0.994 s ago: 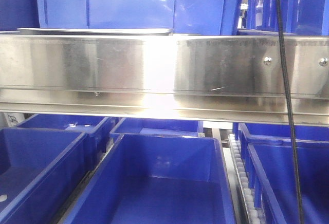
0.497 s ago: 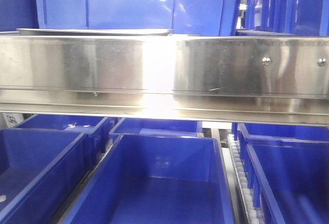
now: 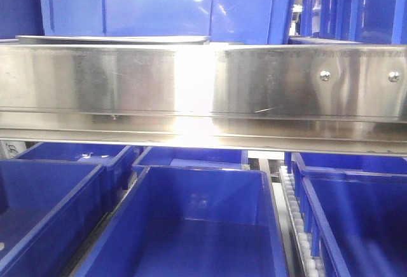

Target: Stack silver trays without gaps

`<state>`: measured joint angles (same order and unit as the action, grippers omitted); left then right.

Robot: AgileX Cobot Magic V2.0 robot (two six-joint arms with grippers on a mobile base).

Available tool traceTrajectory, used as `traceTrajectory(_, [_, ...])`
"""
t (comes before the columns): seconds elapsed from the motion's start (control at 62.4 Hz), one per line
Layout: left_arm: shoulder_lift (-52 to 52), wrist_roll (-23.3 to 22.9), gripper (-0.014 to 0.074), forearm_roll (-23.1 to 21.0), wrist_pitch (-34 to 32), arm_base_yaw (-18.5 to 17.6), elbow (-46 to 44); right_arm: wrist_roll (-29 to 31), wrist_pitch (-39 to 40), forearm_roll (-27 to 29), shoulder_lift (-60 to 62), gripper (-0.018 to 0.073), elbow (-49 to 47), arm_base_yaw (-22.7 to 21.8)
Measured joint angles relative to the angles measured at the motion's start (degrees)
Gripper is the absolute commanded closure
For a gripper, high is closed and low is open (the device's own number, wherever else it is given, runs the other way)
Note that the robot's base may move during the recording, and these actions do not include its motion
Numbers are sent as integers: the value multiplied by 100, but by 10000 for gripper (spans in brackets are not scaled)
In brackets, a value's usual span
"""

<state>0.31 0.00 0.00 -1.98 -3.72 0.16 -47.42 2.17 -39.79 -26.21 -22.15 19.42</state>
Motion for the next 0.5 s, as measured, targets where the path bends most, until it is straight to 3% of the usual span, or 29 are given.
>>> traceTrajectory(0.272, [0,0,592,0,0,0,0,0,104,11,1810,637,1555,-1652])
traceTrajectory(0.497, [0,0,592,0,0,4,0,9,107,11,2574,637,2201,-2017])
